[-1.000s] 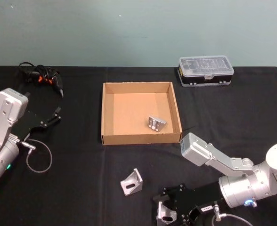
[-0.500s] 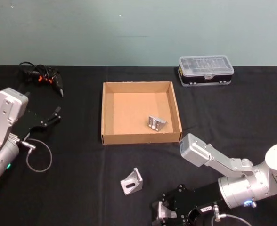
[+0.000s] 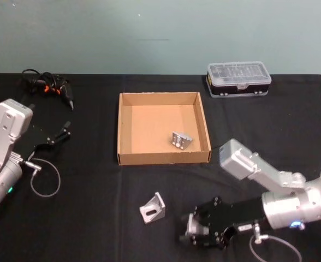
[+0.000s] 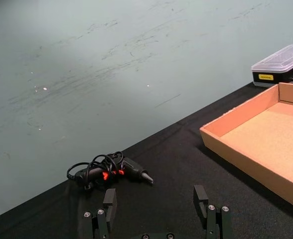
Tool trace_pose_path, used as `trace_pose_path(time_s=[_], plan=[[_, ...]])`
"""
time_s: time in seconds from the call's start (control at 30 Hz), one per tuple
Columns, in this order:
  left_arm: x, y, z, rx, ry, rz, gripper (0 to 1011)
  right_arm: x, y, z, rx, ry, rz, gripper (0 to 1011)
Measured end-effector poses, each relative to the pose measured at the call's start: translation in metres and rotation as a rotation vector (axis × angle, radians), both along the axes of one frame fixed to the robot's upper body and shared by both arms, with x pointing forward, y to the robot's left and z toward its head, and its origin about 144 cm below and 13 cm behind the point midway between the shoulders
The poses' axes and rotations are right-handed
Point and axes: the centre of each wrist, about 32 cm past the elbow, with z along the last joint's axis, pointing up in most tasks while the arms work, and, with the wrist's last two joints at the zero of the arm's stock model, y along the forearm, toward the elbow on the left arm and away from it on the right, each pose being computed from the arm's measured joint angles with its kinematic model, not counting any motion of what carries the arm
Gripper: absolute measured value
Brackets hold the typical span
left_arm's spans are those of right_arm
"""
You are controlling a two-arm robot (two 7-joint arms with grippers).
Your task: Use one hand to pick up the angle iron from the table and place it into the box.
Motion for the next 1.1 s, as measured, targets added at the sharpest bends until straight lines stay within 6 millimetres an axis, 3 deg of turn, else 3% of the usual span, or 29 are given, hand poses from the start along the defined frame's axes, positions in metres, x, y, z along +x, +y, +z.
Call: trace_pose_path(time_s=[0.27, 0.47, 0.67, 1.1], plan=[[0.000, 0.000, 0.000, 0.000, 0.000, 0.000, 1011, -0.006, -0.024, 0.037, 0.028, -0.167, -0.150, 451], [0.000, 0.000, 0.000, 0.000, 0.000, 0.000, 1011, 0.001, -0.035, 0.052, 0.029, -0.295, -0.284, 451], [0.000, 0.000, 0.000, 0.000, 0.000, 0.000, 1011, 0.017, -0.032, 0.053, 0.001, -0.367, -0.362, 451], [0.000, 0.000, 0.000, 0.000, 0.000, 0.000, 1011, 0.079, -0.009, 0.036, -0.002, -0.391, -0.420, 451]])
